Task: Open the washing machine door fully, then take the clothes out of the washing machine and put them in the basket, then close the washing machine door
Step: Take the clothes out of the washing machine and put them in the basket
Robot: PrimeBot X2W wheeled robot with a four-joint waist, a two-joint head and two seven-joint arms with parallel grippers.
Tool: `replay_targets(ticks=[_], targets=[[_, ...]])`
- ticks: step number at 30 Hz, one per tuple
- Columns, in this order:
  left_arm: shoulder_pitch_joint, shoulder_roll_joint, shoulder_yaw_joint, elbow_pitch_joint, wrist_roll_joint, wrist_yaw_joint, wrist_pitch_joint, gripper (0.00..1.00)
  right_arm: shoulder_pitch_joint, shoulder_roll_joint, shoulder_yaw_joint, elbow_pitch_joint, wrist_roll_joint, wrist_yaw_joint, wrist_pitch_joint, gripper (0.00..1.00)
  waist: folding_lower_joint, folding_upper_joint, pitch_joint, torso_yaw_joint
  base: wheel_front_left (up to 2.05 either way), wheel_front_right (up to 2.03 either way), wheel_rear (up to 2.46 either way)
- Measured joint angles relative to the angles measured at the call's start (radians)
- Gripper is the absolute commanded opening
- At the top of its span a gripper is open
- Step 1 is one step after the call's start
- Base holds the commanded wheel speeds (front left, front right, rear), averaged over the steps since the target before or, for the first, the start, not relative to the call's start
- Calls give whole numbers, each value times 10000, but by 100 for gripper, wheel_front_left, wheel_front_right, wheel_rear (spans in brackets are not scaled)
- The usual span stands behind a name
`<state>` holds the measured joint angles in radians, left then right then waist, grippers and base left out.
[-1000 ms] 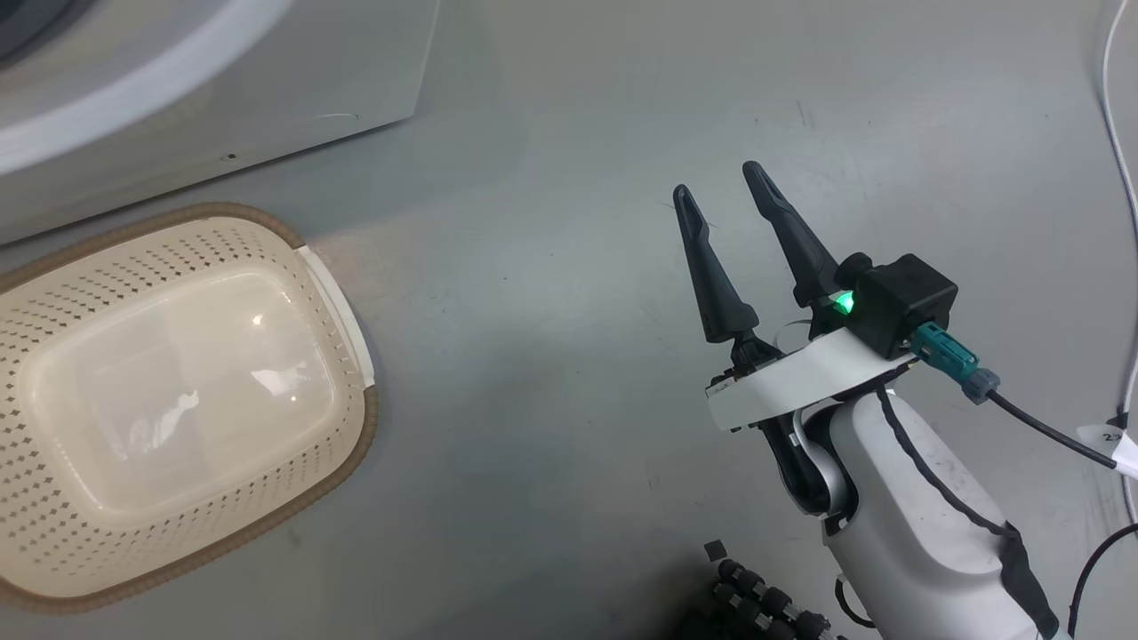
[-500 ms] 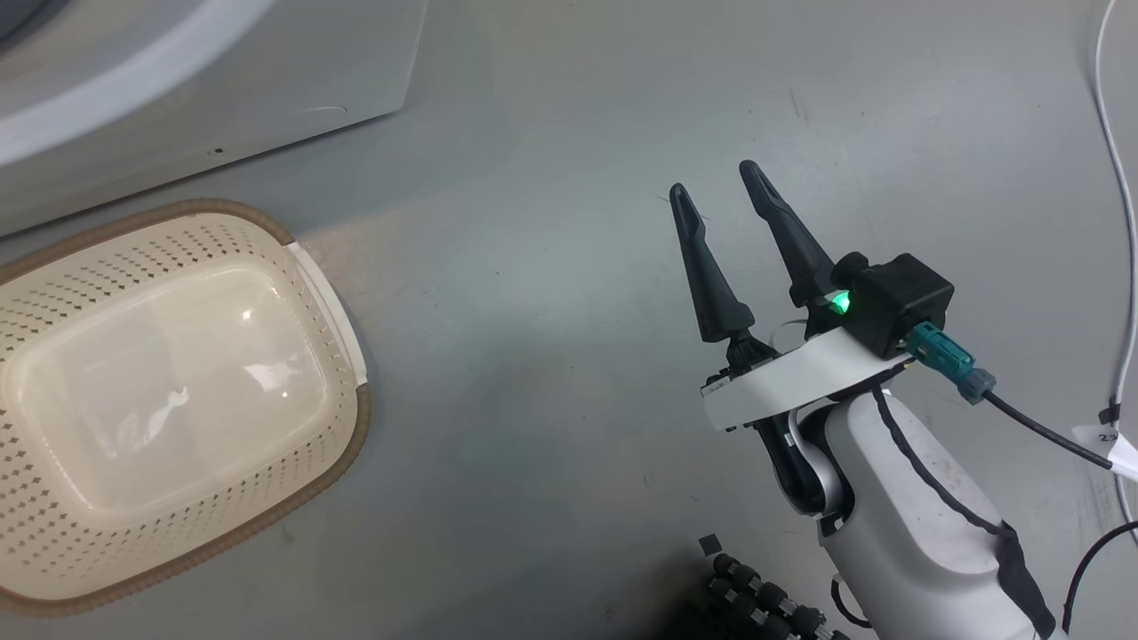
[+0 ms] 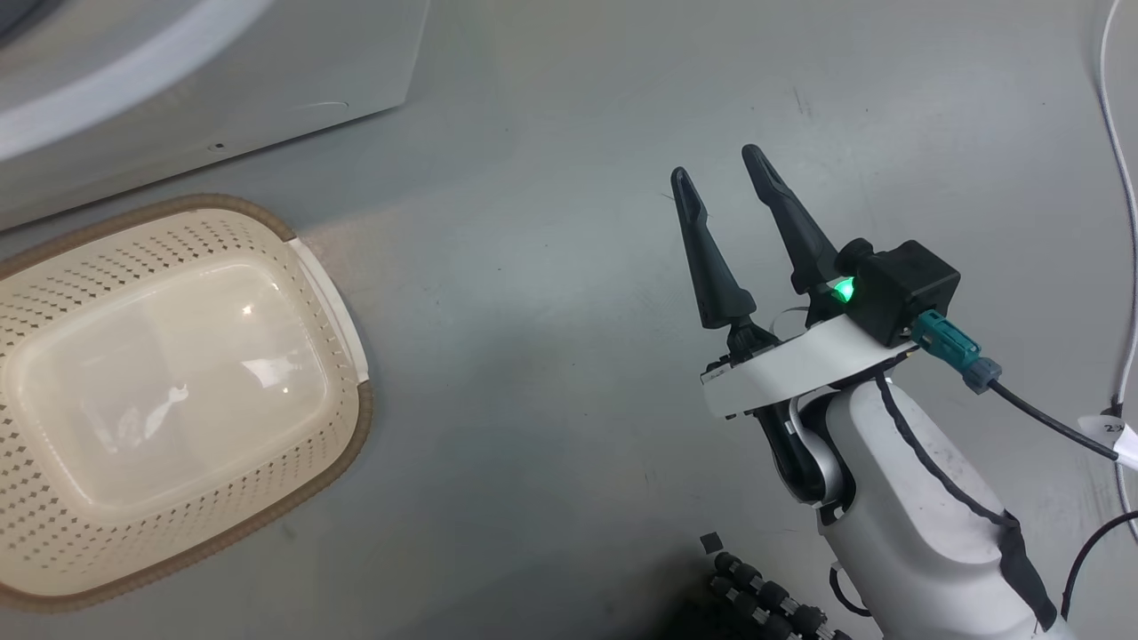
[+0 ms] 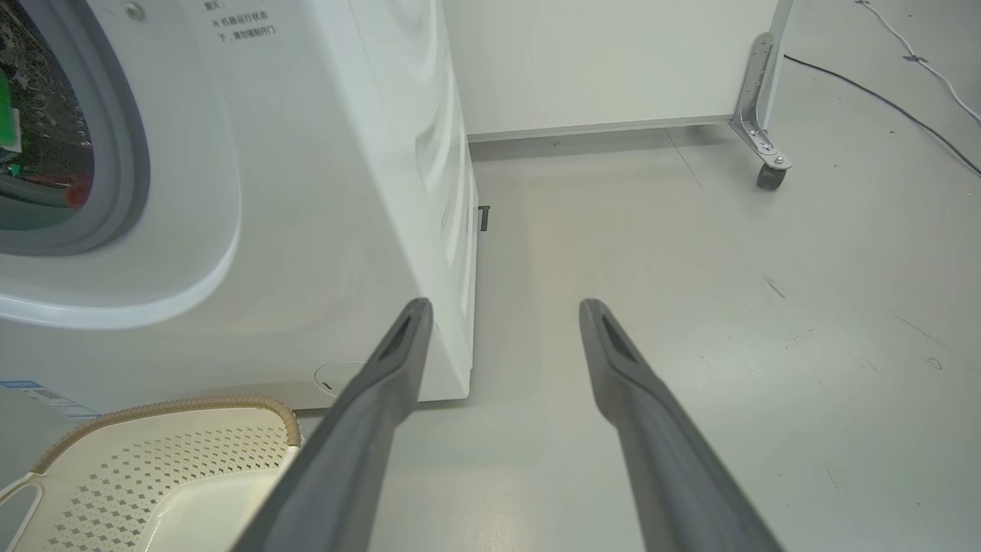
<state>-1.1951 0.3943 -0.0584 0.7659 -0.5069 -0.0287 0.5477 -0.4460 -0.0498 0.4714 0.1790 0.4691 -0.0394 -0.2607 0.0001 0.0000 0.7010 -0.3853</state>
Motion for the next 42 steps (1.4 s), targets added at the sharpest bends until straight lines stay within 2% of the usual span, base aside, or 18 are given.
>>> replay_targets(ticks=[13,20,35,42], targets=[[2,-65,-571,-359,683,-293,-1505,0,-167,-2,-257,117,-274,-71,0,100,0,0,-265,431,0,0,0],[205,-278,-719,-635,892,-309,-2560,0,-170,-2,-364,259,-412,-69,0,100,-1,0,-579,707,0,0,0],[2182,-803,-646,-1289,934,-349,-4874,0,-50,-12,-671,673,-600,-58,0,100,-1,0,-1617,1294,0,0,0],[3306,-1085,-679,-1776,984,-180,-5787,0,337,-19,-807,886,-746,-33,0,100,-1,0,-2197,1576,0,0,0]])
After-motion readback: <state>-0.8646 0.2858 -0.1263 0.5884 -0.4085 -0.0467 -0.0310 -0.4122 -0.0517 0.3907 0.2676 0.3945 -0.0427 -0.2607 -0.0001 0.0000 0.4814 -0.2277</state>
